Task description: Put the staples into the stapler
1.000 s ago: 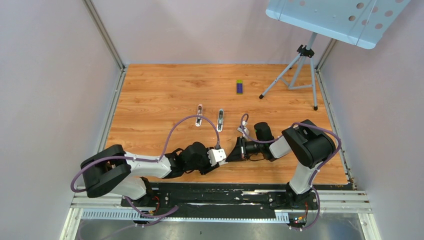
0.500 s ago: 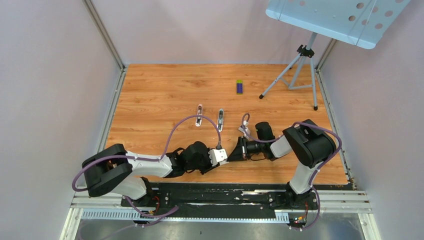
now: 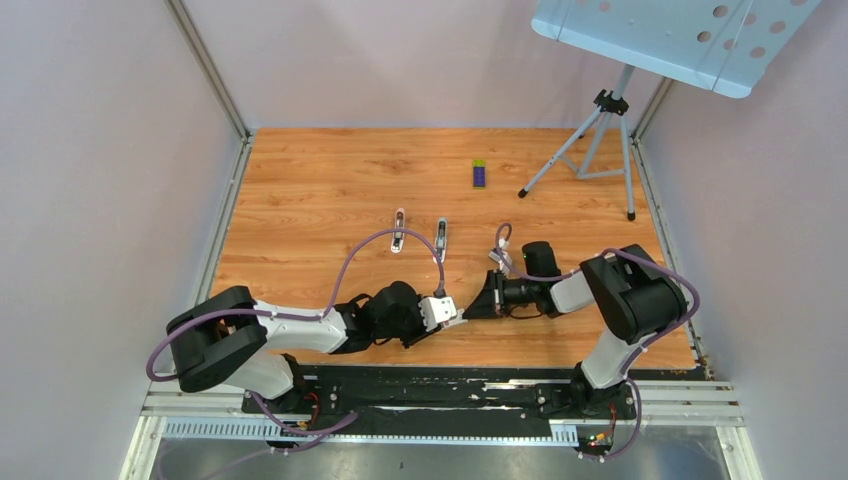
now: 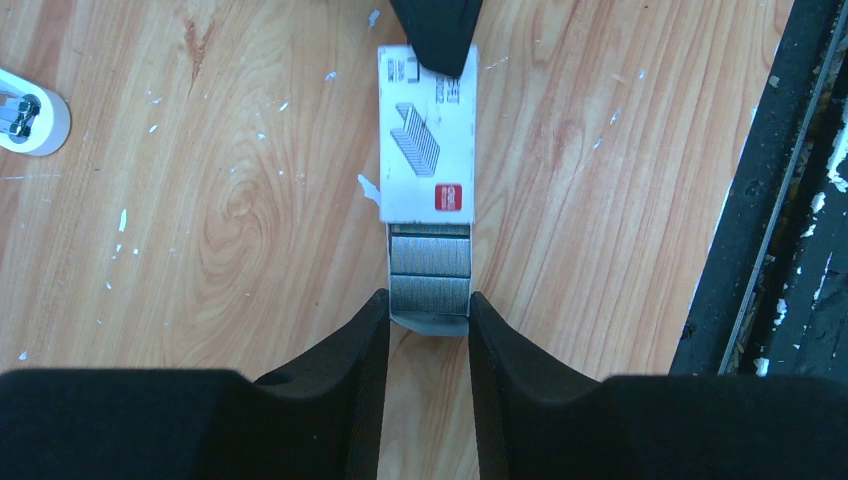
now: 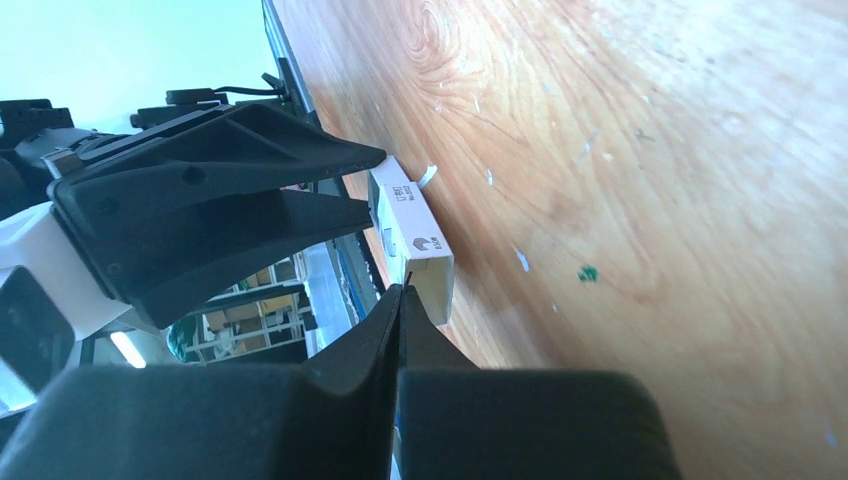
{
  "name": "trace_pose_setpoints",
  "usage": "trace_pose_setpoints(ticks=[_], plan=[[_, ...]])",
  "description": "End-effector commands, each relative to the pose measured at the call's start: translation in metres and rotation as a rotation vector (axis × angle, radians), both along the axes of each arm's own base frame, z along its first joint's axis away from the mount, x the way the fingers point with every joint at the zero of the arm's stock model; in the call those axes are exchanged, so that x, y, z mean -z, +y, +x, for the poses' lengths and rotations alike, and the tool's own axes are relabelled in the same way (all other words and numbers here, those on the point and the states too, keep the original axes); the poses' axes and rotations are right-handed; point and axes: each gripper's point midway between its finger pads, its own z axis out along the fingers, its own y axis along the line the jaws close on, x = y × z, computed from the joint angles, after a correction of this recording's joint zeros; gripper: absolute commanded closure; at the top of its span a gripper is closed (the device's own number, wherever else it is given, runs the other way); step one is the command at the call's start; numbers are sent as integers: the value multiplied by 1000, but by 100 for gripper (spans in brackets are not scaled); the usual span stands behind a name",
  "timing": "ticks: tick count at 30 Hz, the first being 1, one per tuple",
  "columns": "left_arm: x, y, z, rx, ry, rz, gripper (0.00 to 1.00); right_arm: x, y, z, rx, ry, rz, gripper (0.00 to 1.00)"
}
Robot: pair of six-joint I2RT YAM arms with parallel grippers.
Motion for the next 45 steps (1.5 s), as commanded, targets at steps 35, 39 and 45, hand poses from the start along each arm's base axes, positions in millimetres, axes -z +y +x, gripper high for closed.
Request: trace_pose_setpoints(ticks=[35, 39, 45], plan=[[-123, 20, 43, -322, -182, -265, 0, -58, -68, 18, 264, -171, -373, 32], [-146, 37, 52, -466, -111, -432, 0, -72, -65, 17, 266, -243, -416, 30], [-145, 65, 61, -669, 143, -527, 0, -87, -58, 15, 245, -336, -479, 35]])
